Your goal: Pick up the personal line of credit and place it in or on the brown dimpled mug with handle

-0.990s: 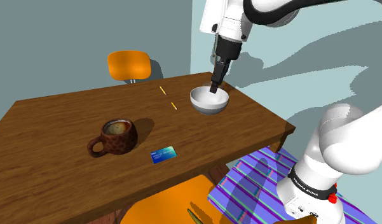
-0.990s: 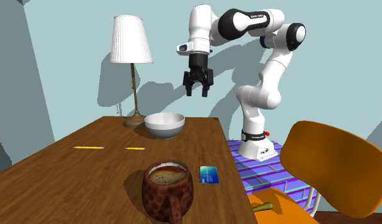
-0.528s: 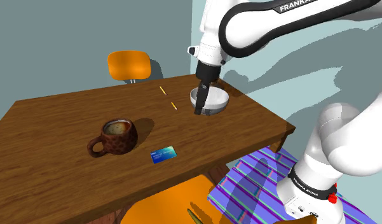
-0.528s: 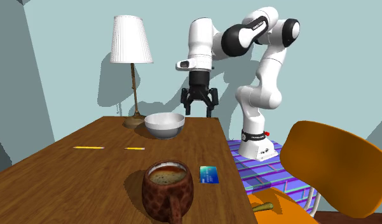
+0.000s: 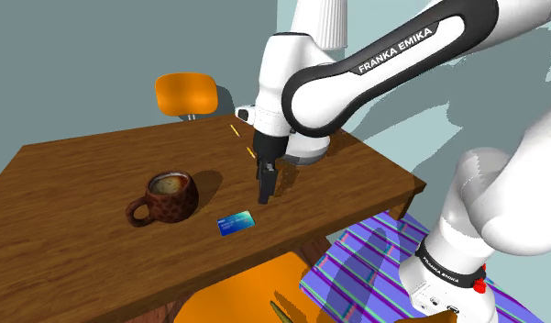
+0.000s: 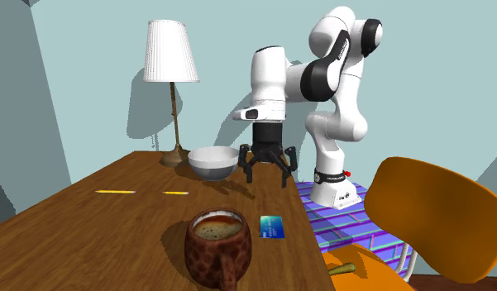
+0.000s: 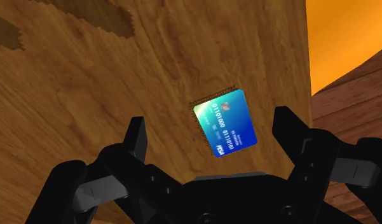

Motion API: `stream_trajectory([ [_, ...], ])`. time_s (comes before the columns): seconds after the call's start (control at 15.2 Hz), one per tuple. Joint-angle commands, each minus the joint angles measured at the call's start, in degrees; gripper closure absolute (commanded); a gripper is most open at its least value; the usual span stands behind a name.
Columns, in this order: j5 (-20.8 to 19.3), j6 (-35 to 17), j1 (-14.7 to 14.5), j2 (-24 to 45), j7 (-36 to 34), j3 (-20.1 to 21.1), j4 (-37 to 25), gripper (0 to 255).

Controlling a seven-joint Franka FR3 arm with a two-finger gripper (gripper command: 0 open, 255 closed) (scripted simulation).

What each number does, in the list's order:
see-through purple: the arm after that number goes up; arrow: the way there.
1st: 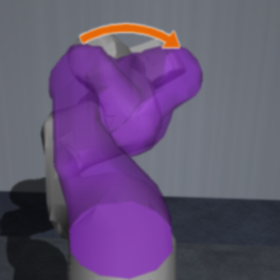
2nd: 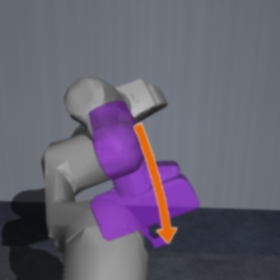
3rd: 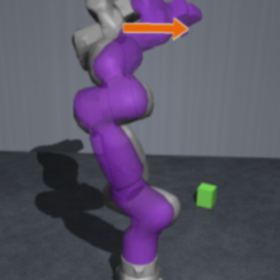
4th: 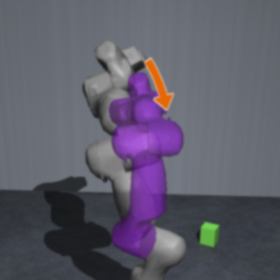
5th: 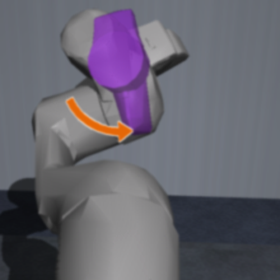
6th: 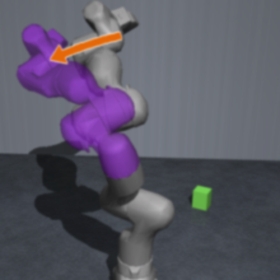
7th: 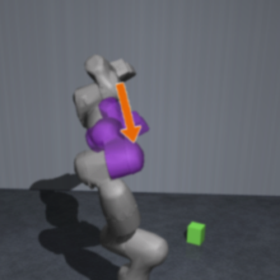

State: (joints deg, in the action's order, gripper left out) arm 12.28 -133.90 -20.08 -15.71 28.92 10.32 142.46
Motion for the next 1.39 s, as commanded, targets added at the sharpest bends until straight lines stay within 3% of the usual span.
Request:
stream_trajectory([
  [0.0, -0.10, -2.69, -1.26, 2.89, 1.77, 1.10, -0.14, 0],
  [0.59, -0.29, -10.32, -2.02, 9.31, 2.23, 2.33, 1.05, 0],
  [1.12, -0.29, -10.31, -2.02, 9.30, 2.23, 2.32, 1.05, 0],
  [1.19, -0.29, -10.31, -2.02, 9.30, 2.23, 2.32, 1.05, 255],
  [1.32, -0.27, -10.29, -2.02, 9.24, 2.27, 2.31, 1.10, 255],
])
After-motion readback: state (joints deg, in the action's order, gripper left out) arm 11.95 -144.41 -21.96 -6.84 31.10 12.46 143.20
